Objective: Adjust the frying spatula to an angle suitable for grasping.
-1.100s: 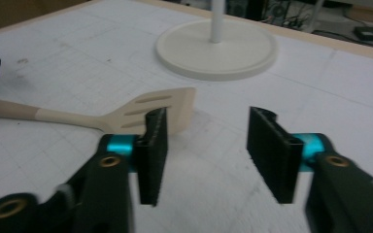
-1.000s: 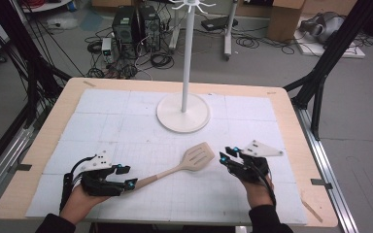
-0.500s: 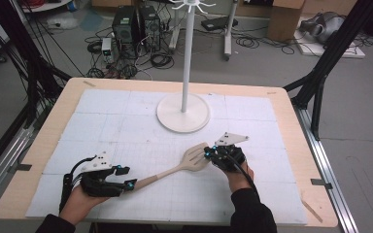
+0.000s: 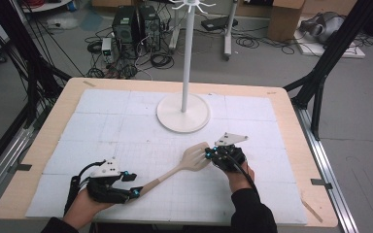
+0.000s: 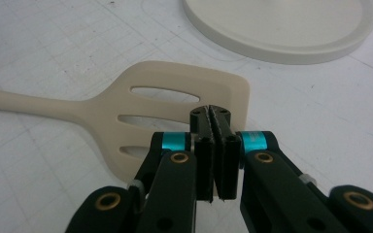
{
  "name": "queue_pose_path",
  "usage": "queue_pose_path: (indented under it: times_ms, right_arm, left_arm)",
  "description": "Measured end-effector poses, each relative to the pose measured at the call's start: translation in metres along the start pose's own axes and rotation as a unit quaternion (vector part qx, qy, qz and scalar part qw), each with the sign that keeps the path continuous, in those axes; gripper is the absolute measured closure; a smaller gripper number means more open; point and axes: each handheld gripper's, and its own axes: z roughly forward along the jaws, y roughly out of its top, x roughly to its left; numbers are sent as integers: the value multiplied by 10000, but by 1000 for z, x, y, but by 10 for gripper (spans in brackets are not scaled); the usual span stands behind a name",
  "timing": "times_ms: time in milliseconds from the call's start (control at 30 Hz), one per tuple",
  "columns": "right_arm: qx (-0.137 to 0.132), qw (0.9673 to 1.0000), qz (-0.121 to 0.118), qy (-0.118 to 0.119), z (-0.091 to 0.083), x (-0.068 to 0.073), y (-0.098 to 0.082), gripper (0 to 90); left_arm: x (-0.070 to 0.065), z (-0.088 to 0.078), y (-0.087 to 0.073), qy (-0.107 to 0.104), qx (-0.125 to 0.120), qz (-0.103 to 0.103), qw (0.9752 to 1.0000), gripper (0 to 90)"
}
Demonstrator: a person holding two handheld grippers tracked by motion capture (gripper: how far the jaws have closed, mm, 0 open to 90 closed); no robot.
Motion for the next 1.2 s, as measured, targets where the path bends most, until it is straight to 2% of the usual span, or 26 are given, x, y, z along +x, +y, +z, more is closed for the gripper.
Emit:
queue_pose_path:
  times_ms: [100, 233, 400, 533, 567, 600, 633, 700, 1000, 1100, 1200]
  right_arm:
    - [60, 10000, -18, -16, 1, 0, 0, 888]
    - [193, 9998, -69, -42, 5, -1, -1, 888]
    - [181, 9998, -22, -29, 4, -1, -1, 887]
    - [252, 9997, -20, -42, 6, -2, -2, 888]
    - [269, 9996, -19, -42, 6, -2, -2, 887]
    - [269, 9996, -19, -42, 6, -2, -2, 887]
    - [276, 9996, -18, -41, 6, -2, -2, 887]
    - [276, 9996, -20, -39, 6, -2, -2, 888]
    - [277, 9996, -30, -53, 3, -1, -2, 888]
    - [335, 9994, -58, -47, 0, 1, -3, 887]
    - [390, 9992, -69, -24, -3, 3, -4, 887]
  left_arm:
    - [-2, 3, 0, 35, 101, 67, 9999, 464]
    - [-2, 2, 0, 79, 57, 40, 9999, 458]
    - [-1, 2, -1, 128, 62, 15, 9999, 460]
    - [-3, 4, 0, 84, 186, 81, 9998, 463]
    - [-4, 6, -1, 144, 285, 144, 9994, 464]
    - [-4, 6, -1, 144, 285, 144, 9994, 467]
    - [-5, 8, -1, 258, 414, 179, 9987, 477]
    - [-4, 8, -2, 325, 476, 180, 9982, 486]
    - [2, 5, -3, 513, 466, 23, 9976, 548]
    - [6, 5, -3, 577, 531, -29, 9969, 601]
    - [10, 7, -2, 640, 586, -103, 9962, 596]
